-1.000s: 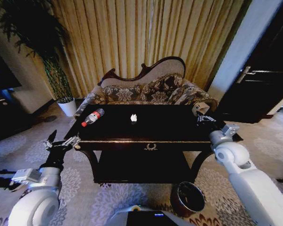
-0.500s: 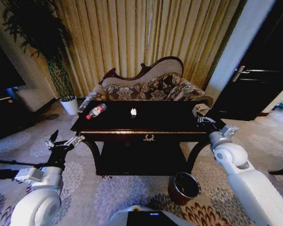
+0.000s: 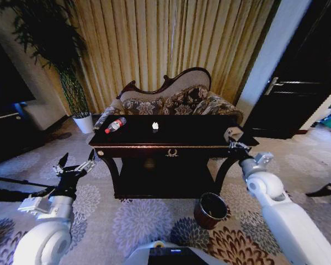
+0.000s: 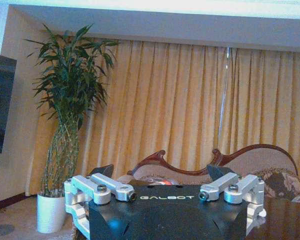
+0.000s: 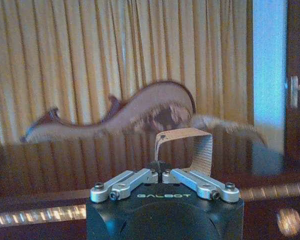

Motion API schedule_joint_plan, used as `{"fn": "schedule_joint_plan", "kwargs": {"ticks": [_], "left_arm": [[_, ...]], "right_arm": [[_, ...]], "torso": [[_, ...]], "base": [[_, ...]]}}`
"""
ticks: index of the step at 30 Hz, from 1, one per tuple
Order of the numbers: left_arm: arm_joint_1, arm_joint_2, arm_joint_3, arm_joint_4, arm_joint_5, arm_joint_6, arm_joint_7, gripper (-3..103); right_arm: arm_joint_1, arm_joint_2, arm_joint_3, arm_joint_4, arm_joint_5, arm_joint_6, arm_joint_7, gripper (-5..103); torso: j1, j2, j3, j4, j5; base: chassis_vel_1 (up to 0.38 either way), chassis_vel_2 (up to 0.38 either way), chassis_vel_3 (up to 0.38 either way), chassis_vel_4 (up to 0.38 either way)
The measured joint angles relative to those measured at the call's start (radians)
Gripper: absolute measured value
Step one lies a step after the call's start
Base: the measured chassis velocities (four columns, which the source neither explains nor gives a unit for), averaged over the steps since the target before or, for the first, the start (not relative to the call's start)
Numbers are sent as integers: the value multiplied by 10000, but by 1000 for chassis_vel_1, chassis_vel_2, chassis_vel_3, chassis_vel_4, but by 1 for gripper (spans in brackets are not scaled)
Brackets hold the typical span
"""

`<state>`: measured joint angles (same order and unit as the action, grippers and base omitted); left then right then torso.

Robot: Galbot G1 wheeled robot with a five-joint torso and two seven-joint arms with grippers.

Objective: Move to the front of the table and place the trash on the table into the trash bin.

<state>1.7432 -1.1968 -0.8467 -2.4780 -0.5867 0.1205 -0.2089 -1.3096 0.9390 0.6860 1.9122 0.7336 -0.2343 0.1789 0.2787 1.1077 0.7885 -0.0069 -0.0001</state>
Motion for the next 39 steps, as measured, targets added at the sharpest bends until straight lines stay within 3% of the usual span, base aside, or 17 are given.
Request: {"fn": "schedule_joint_plan", "kwargs": {"ticks": [5, 7, 19, 24, 39], "left_arm": [[-42, -22, 17, 23, 0, -6, 0, 100], [-74, -24, 27, 44, 10, -17, 1, 100], [57, -109, -99, -69, 23, -84, 0, 100], [107, -167, -124, -135, 27, -121, -2, 100], [138, -126, -29, -217, 92, -126, -11, 100]], "right_arm": [[-840, 514, 107, -486, -470, 104, -232, 0], [-1262, 1017, 30, -1463, -1163, 403, -527, 0], [-483, 1913, -409, -5147, -1754, 1001, -1071, 0], [-223, 2064, -448, -6761, -2520, 1583, -1246, 0], [-470, 2262, -409, -6478, -2701, 1788, -1391, -1]], "torso": [[1, -1, 0, -2, -2], [-3, 2, -3, -8, 0], [-3, 1, -2, -1, 0], [-4, 2, -2, -5, 1], [-3, 2, -2, -2, 0]], "base": [[0, 0, 0, 0], [0, 0, 0, 0], [0, 0, 0, 0], [0, 0, 0, 0], [0, 0, 0, 0]]}}
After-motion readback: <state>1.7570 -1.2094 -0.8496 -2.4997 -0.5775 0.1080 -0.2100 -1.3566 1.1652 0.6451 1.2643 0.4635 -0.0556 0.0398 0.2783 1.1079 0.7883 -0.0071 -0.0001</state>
